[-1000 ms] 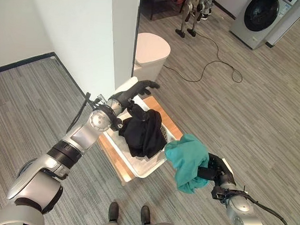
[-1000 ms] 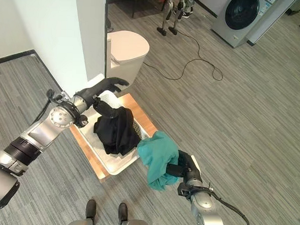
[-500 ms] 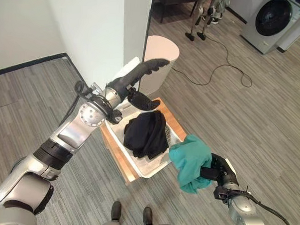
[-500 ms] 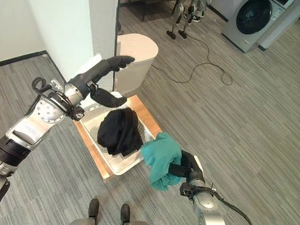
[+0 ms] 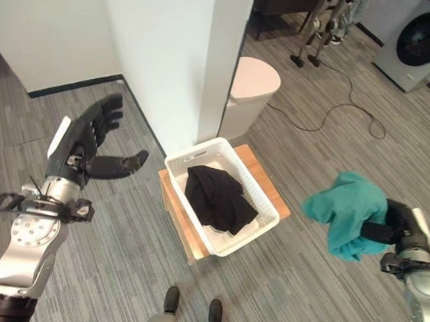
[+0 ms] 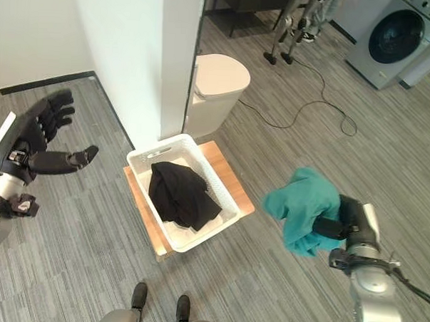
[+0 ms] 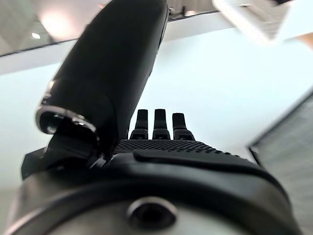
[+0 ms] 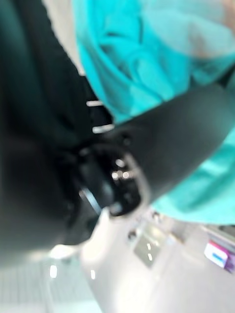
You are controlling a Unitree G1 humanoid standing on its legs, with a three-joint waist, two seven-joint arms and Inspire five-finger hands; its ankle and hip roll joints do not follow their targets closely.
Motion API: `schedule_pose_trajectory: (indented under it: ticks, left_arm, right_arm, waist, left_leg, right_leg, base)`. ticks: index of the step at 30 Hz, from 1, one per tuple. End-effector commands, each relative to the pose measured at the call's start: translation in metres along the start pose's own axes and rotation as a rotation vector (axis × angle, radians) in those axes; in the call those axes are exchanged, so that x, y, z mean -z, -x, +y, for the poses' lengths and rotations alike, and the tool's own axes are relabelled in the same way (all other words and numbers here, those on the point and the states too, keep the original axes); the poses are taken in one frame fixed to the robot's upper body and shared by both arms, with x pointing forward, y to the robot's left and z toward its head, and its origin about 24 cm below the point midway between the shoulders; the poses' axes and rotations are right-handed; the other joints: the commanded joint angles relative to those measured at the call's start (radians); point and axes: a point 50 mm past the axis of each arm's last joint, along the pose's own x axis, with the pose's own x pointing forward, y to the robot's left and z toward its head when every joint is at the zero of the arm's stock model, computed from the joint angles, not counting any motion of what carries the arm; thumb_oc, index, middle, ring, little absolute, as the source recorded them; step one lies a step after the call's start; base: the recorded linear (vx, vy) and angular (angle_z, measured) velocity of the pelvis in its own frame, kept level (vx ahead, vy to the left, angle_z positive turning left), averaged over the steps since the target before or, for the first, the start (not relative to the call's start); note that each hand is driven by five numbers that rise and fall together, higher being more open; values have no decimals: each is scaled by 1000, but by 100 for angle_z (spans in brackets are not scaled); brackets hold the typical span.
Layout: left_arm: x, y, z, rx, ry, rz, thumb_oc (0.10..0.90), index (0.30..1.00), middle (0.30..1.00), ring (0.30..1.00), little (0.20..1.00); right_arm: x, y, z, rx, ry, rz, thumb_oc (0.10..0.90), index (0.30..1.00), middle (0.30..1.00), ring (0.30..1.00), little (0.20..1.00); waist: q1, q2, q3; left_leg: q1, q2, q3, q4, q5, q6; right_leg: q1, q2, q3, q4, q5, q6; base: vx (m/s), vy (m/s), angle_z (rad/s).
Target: Pick up bed clothes into laundry basket.
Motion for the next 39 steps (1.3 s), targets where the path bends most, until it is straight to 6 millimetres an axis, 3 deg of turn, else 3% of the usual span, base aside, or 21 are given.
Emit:
schedule_pose_trajectory:
  ticks: [1,4,9,10,11,13,14,15,16,19,22,25,28,39]
  left_arm:
    - [-59,-14,13,-47,18,-331,800,900,900,900,900]
    - [-47,-3,24,-113,18,-279,800,900,900,900,900]
    - [-15,24,35,-270,117,-177,800,900,900,900,900]
    - [-8,30,33,-290,141,-156,800,900,900,900,900]
    - [11,41,26,-336,234,-95,800,900,900,900,900]
    - [12,42,26,-339,236,-93,800,900,900,900,900]
    - [29,52,19,-357,280,-18,800,900,900,900,900]
    - [35,57,15,-355,311,5,800,900,900,900,900]
    - [40,63,10,-340,344,29,800,900,900,900,900]
    - [44,67,9,-346,353,47,800,900,900,900,900]
    - [49,72,8,-343,372,77,800,900,900,900,900]
    - [52,74,7,-350,378,88,800,900,900,900,900]
    - [55,73,2,-340,398,100,800,900,900,900,900]
    - [58,70,-5,-322,419,114,800,900,900,900,900]
  right_arm:
    - [-65,-14,-11,23,26,-313,400,300,300,300,300]
    - [-73,-13,-8,-7,48,-341,400,300,300,300,300]
    - [-102,-19,-26,2,141,-419,400,300,300,300,300]
    - [-110,-20,-30,4,165,-438,400,300,300,300,300]
    - [-132,-22,-38,8,234,-493,400,300,300,300,300]
    - [-133,-23,-38,5,237,-495,400,300,300,300,300]
    - [-152,-26,-46,1,316,-526,400,300,300,300,300]
    - [-162,-28,-48,-6,358,-540,400,300,300,300,300]
    - [-174,-32,-51,-11,419,-548,400,300,300,300,300]
    - [-182,-35,-51,-15,449,-553,400,300,300,300,300]
    - [-199,-38,-50,-13,495,-585,400,300,300,300,300]
    - [-207,-41,-45,-21,495,-605,400,300,300,300,300]
    - [-213,-44,-26,-73,485,-643,400,300,300,300,300]
    - [-200,-56,21,-228,477,-608,400,300,300,300,300]
  waist:
    - [5,-3,-110]
    - [15,-2,-110]
    - [43,-15,-115]
    - [46,-15,-116]
    - [61,-29,-111]
    - [58,-24,-114]
    - [78,-40,-107]
    - [84,-43,-103]
    - [100,-49,-94]
    - [99,-49,-92]
    - [129,-60,-72]
    - [135,-61,-66]
    - [157,-63,-56]
    - [181,-49,-44]
  left_leg:
    - [66,45,13,4,-130,-8]
    - [70,45,11,4,-131,-7]
    - [67,43,3,4,-128,-6]
    - [67,42,2,4,-128,-5]
    - [59,40,1,4,-116,-4]
    - [64,42,0,4,-128,-4]
    - [56,40,-4,4,-123,-4]
    - [54,41,-6,4,-122,-4]
    - [45,40,-12,4,-116,-5]
    - [40,40,-14,4,-113,-5]
    - [25,38,-29,4,-104,-4]
    - [20,36,-32,4,-102,-3]
    - [12,33,-34,5,-99,-1]
    - [12,25,-39,6,-99,4]
  right_leg:
    - [-50,-68,-17,7,0,76]
    - [-43,-68,-16,7,-4,75]
    - [-40,-71,-25,5,-4,73]
    - [-40,-72,-26,5,-4,73]
    - [-45,-75,-30,6,5,71]
    - [-40,-73,-30,5,-4,72]
    - [-44,-74,-36,5,0,72]
    - [-46,-73,-38,5,0,72]
    - [-50,-73,-44,5,2,72]
    - [-52,-73,-48,6,3,72]
    - [-57,-74,-66,7,7,71]
    - [-60,-76,-73,8,10,72]
    - [-63,-78,-84,10,13,72]
    - [-62,-88,-99,16,11,73]
  base:
    - [44,-10,6]
    - [7,-7,4]
    - [-5,-8,5]
    - [-10,-20,5]
    - [-11,-15,6]
    - [0,0,0]
    - [-31,-19,1]
    - [-65,-30,3]
    - [-44,-15,4]
    - [-21,-11,1]
    - [-34,-18,8]
    - [-22,-5,20]
    - [-15,0,6]
    - [2,6,3]
